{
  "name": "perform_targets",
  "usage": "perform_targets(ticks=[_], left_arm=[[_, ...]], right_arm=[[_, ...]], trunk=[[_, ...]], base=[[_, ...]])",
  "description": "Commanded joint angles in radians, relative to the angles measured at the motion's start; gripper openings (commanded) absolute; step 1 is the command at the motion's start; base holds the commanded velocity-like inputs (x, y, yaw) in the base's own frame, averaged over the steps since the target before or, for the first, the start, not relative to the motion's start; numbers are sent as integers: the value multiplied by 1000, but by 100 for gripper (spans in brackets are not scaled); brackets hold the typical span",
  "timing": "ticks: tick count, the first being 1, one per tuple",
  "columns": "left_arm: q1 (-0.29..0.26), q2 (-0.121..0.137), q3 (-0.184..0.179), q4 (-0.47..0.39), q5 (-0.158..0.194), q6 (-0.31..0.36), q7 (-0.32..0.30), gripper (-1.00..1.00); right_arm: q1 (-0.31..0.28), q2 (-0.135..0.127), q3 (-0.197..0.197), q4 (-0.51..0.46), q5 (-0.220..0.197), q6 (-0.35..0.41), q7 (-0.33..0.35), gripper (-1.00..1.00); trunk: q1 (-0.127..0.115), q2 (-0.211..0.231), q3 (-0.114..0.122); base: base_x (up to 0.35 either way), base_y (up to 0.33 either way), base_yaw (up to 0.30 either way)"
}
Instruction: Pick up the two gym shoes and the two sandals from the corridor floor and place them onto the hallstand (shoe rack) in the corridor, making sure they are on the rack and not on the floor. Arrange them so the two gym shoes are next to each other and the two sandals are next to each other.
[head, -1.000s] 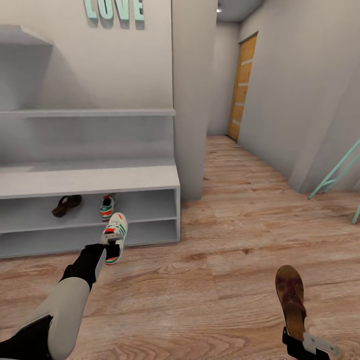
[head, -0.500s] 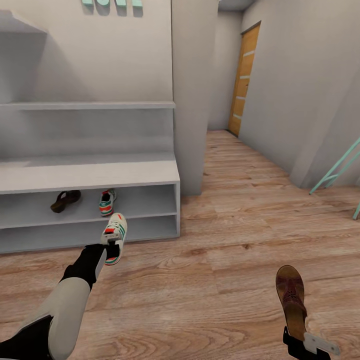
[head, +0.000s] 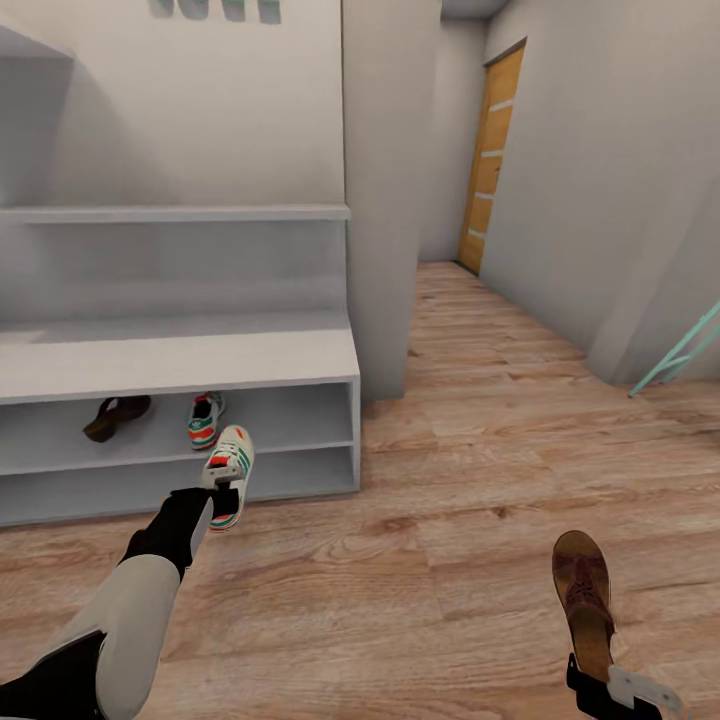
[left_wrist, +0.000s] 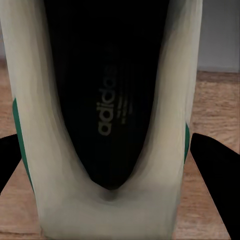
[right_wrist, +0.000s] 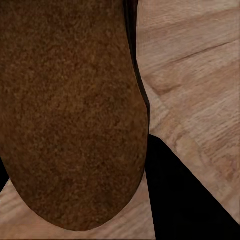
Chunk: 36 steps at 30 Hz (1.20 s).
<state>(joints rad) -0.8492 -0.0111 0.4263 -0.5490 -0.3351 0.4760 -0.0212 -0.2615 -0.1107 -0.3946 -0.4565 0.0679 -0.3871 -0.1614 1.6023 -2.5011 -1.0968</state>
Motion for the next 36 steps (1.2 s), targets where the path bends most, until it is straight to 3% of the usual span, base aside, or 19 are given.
perform_targets(ticks=[1,15,36], left_arm=[[-1,-1,5,-2,-4,4,-2,-100],[-1,1,5,-2,-2,3,-2,-100],[1,2,6,-2,-2,3,-1,-100]], right_arm=[[-1,0,-3,1,4,-3,-1,-100],[-1,2,-3,6,4,-3,-1,-100],[-1,2,-3,6,4,-3,-1,-100]], trunk=[[0,0,-1],[0,0,-1],[0,0,-1]], base=[[335,0,0],[332,0,0],[160,41,0]])
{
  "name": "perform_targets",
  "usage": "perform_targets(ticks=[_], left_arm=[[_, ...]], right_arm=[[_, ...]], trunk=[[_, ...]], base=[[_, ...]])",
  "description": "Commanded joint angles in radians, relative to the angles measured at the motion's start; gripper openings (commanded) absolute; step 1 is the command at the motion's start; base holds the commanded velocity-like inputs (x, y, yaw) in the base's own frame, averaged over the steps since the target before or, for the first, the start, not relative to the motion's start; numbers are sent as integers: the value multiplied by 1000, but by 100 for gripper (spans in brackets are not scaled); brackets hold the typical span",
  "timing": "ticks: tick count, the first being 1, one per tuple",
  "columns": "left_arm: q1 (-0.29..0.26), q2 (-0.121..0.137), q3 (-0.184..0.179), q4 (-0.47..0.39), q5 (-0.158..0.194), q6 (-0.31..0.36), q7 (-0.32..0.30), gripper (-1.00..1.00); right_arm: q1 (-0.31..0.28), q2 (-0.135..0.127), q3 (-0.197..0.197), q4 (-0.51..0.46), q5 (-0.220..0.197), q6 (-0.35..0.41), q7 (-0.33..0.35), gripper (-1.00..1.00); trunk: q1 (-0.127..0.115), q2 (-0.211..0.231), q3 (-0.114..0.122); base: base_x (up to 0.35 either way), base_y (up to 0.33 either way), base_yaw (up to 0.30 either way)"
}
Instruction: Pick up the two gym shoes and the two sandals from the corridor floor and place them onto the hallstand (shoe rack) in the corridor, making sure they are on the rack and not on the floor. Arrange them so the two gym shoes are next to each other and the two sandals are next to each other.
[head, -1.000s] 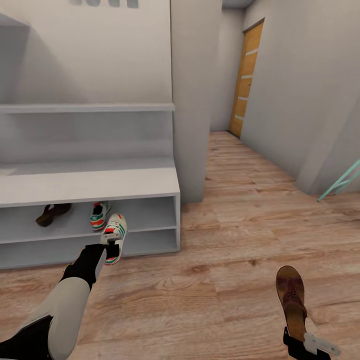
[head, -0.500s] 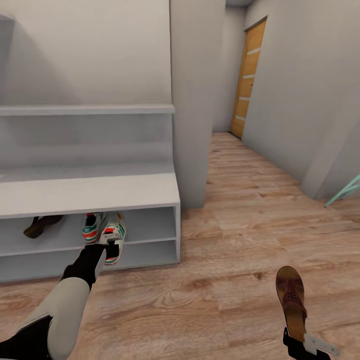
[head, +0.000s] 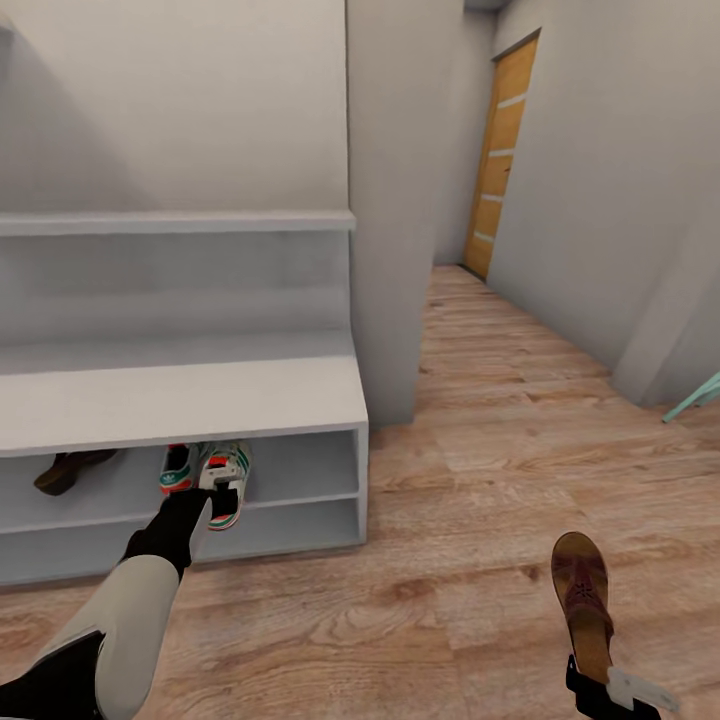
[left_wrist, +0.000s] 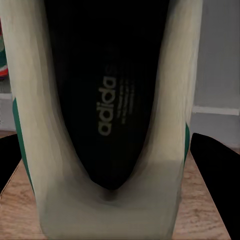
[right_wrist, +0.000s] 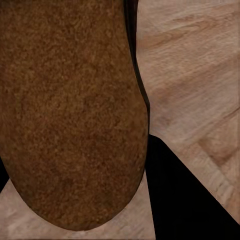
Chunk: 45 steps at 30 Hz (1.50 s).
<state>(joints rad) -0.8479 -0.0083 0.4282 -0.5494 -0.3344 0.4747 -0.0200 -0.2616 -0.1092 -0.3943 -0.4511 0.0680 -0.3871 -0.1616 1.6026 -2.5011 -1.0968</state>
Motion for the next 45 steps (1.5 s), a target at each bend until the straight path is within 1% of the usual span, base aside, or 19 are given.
perform_targets(ticks=[1,11,20,23,25,28,31,45], left_arm=[[0,-1,4,-1,-3,4,-2,-100],[1,-1,3,-1,-3,3,-1,-100],[1,0,3,-1,-3,2,-1,-100],[1,2,3,-2,-3,2,-1,-100],[1,3,3,-1,-4,-5,-1,-100],[1,4,4,-1,-5,-40,0,-100],[2,4,4,0,-6,-54,0,-100],[3,4,4,0,-4,-59,0,-100]], right_arm=[[-1,0,-3,0,4,-3,-1,-100],[-1,0,-3,0,4,-3,-1,-100],[-1,0,-3,0,4,-3,-1,-100],[-1,0,-3,0,4,-3,-1,-100],[-1,0,-3,0,4,-3,-1,-100],[-1,0,-3,0,4,-3,-1,-100],[-1,0,-3,0,4,-3,-1,-100],[-1,0,-3,0,4,-3,-1,-100]], trunk=[[0,0,-1],[0,0,-1],[4,-2,-40],[4,-2,-44],[4,-2,-46],[4,-2,-47],[4,-2,-47],[4,-2,-47]], base=[[202,157,0],[50,38,0],[0,0,0],[0,0,0],[33,0,0],[209,63,0],[193,74,0],[86,41,0]])
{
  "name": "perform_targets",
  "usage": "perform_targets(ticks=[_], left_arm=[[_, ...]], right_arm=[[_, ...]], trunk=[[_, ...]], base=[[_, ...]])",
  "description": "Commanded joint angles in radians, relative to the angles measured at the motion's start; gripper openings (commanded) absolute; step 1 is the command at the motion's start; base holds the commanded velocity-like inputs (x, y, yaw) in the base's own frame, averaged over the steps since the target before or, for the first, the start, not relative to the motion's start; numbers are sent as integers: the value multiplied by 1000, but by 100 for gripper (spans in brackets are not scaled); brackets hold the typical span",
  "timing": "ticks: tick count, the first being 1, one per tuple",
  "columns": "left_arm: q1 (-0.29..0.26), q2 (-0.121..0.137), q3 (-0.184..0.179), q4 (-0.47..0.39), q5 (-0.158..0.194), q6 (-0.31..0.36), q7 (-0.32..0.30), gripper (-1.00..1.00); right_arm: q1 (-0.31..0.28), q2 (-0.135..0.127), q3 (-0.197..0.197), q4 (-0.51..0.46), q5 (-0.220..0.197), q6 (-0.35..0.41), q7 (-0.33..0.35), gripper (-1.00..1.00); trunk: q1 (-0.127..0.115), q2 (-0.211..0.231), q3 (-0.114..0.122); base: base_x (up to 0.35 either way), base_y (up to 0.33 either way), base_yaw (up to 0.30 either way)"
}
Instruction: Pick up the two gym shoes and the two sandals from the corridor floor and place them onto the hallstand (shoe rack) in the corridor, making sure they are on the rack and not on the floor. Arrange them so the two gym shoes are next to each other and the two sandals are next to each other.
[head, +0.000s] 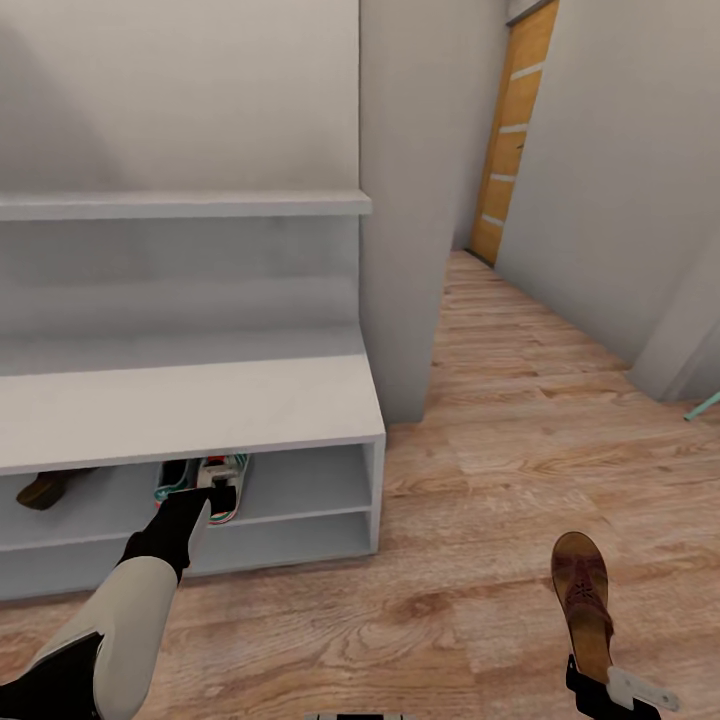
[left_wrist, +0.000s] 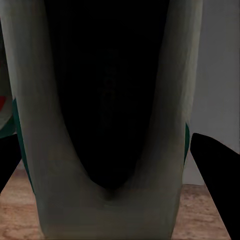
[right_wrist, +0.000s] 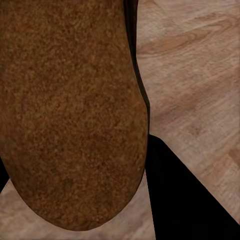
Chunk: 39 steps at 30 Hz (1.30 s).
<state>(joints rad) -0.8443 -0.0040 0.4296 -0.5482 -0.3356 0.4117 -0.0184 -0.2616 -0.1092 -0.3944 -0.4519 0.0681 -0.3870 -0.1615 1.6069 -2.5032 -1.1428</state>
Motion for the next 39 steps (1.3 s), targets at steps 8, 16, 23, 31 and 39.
perform_targets(ticks=[8,16,23,31,39], left_arm=[[1,-1,3,-2,-2,4,-2,-100],[1,-1,3,-1,-1,4,-2,-100],[1,-1,3,-1,0,4,-2,-100],[1,0,3,0,-3,4,-3,100],[1,2,3,-1,-2,4,-3,100]], right_arm=[[-1,0,-3,1,4,-3,-1,-100],[-1,0,-3,1,4,-3,-1,-100],[-1,0,-3,1,4,-3,-1,-100],[-1,0,-3,1,4,-3,-1,-100],[-1,0,-3,1,4,-3,-1,-100]], trunk=[[0,0,-1],[0,0,-1],[0,0,-1],[0,0,-1],[0,0,-1]], base=[[82,26,0],[67,20,0],[53,0,0],[4,0,0],[0,0,0]])
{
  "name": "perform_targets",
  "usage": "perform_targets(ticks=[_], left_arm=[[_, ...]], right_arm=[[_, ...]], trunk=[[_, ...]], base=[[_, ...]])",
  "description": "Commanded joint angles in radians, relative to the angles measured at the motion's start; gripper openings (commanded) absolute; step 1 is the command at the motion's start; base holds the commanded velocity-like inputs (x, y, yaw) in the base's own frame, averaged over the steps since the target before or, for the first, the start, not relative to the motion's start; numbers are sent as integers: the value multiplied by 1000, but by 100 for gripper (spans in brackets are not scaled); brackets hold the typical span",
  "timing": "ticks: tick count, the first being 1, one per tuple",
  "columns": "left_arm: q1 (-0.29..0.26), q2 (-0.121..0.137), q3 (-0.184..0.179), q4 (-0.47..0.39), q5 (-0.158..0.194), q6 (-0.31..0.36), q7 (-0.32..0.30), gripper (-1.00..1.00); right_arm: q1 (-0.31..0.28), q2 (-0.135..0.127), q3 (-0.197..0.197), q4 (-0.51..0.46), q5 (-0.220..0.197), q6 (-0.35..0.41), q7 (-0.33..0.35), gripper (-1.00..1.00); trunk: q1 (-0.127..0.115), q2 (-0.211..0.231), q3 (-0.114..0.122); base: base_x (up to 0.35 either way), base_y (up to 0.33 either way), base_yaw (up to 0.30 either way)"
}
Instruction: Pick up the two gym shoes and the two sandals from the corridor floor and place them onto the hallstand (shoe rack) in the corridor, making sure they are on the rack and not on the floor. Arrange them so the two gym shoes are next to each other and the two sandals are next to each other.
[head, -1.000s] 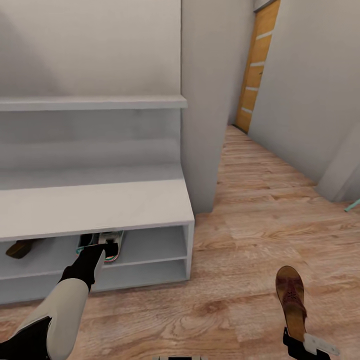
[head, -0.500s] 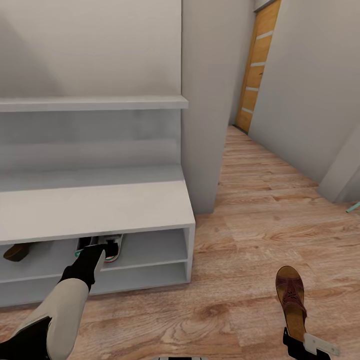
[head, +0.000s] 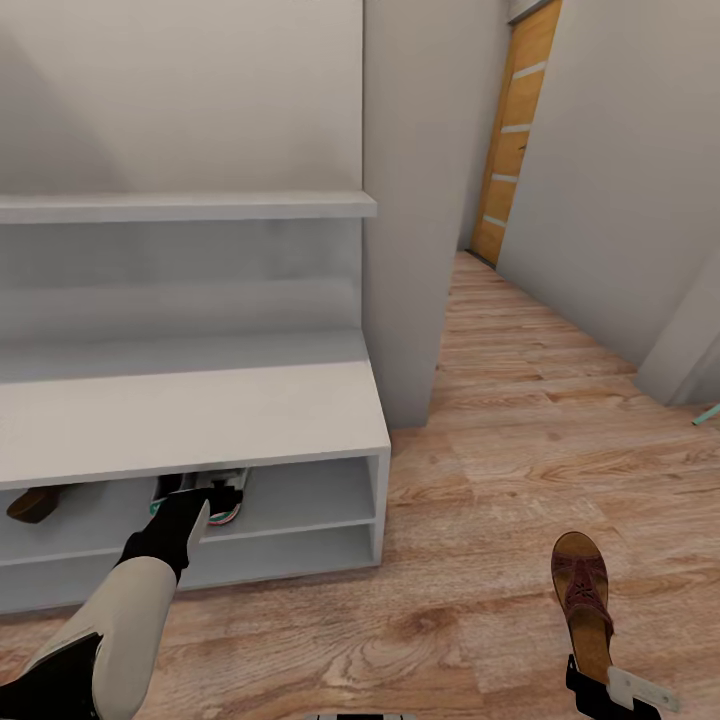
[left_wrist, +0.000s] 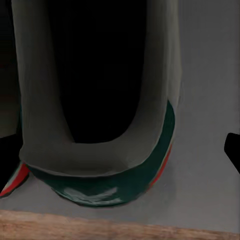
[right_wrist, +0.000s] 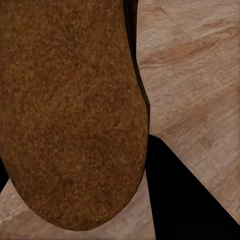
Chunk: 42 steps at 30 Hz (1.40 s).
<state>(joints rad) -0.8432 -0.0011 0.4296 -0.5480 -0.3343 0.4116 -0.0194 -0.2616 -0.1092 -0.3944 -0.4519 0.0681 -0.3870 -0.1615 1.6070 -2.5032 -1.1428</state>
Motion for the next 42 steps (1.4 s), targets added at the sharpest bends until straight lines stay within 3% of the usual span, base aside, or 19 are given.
perform_targets(ticks=[1,31,32,36,38,40,42], left_arm=[[-1,-1,3,-1,-3,4,-2,100],[4,0,4,0,1,2,-4,100],[9,0,6,-1,2,-1,-5,100],[89,0,14,-1,18,-133,-20,100],[115,0,14,-1,25,-165,-29,100],[155,0,15,-1,34,-201,-59,100],[214,0,16,-1,41,-237,-134,100]], right_arm=[[-1,0,-3,1,4,-3,-1,-100],[-1,0,-3,2,4,-3,-1,-100],[-1,0,-3,2,4,-3,-1,-100],[-1,0,-3,2,5,-3,-1,-100],[-1,0,-3,2,5,-3,-1,-100],[-1,1,-3,2,5,-3,-1,-100],[-1,1,-3,2,4,-3,-1,-100]], trunk=[[0,0,-1],[0,0,-1],[0,0,-1],[0,0,-1],[0,0,-1],[0,0,-1],[0,0,-1]], base=[[-44,0,0],[-304,67,0],[-335,78,0],[-297,70,0],[-172,37,0],[-88,19,0],[-41,9,0]])
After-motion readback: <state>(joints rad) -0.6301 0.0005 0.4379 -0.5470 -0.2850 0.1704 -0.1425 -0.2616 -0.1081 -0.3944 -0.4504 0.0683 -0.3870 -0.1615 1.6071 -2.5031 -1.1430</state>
